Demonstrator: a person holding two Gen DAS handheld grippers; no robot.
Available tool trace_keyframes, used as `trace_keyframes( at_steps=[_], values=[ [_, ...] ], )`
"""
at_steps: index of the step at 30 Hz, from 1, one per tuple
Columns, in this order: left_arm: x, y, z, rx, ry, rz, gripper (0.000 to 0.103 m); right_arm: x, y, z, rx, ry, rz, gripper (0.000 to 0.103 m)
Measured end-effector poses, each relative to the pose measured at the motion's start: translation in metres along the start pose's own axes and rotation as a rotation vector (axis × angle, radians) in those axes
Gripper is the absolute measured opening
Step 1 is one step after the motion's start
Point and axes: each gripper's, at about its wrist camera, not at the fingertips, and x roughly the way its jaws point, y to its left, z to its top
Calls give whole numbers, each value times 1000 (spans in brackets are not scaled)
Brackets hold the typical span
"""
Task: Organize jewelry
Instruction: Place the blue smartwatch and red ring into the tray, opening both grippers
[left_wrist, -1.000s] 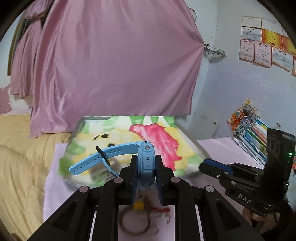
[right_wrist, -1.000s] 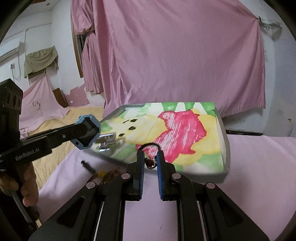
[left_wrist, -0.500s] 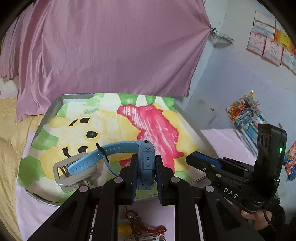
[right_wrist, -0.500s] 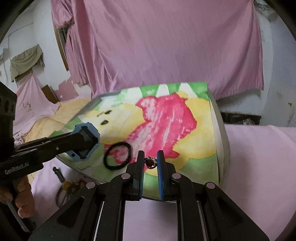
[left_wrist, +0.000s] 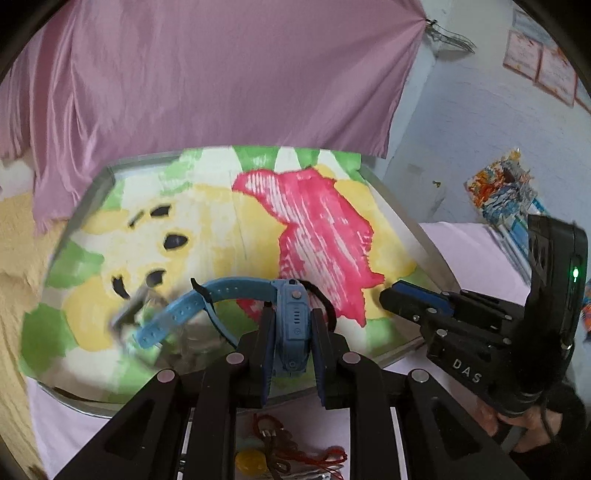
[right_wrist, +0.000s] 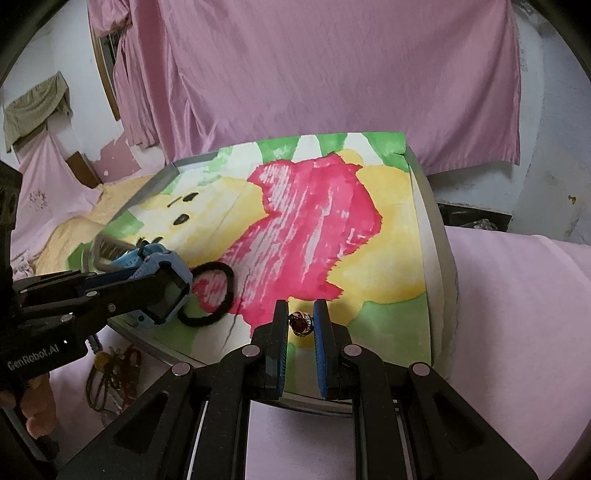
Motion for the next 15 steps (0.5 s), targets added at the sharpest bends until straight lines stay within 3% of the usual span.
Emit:
trace_keyframes(
  at_steps=[7,12,15],
  values=[
    [-7,6,-2,-28,-30,-22,18,-4,0,-1,-3,-6,9,21],
    [-21,8,-2,-41,-91,-23,19,-16,1,-4,-6,-54,-8,42],
    [-33,13,-3,-69,-140,-45,24,-23,0,-6,-5,-77,-8,43]
  ],
)
